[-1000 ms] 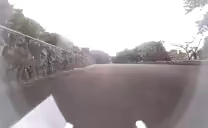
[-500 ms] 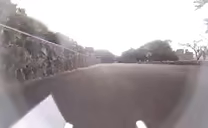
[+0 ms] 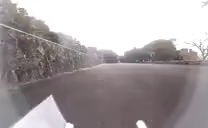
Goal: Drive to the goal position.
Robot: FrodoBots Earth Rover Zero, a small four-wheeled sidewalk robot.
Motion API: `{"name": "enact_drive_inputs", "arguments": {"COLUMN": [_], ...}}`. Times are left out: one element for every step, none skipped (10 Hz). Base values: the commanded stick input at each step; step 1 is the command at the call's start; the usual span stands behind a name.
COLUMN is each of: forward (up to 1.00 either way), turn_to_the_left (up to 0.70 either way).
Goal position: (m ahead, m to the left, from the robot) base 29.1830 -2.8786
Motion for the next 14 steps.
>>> {"name": "enact_drive_inputs", "arguments": {"forward": [1.00,1.00,1.00,1.00,1.00,1.00,1.00,1.00,1.00,1.00,1.00,1.00,1.00,1.00], "turn_to_the_left": [-0.12,-0.24,-0.19,0.00,0.00,-0.12,-0.24,-0.31,-0.22,0.00,-0.16,-0.29,-0.29,-0.29]}}
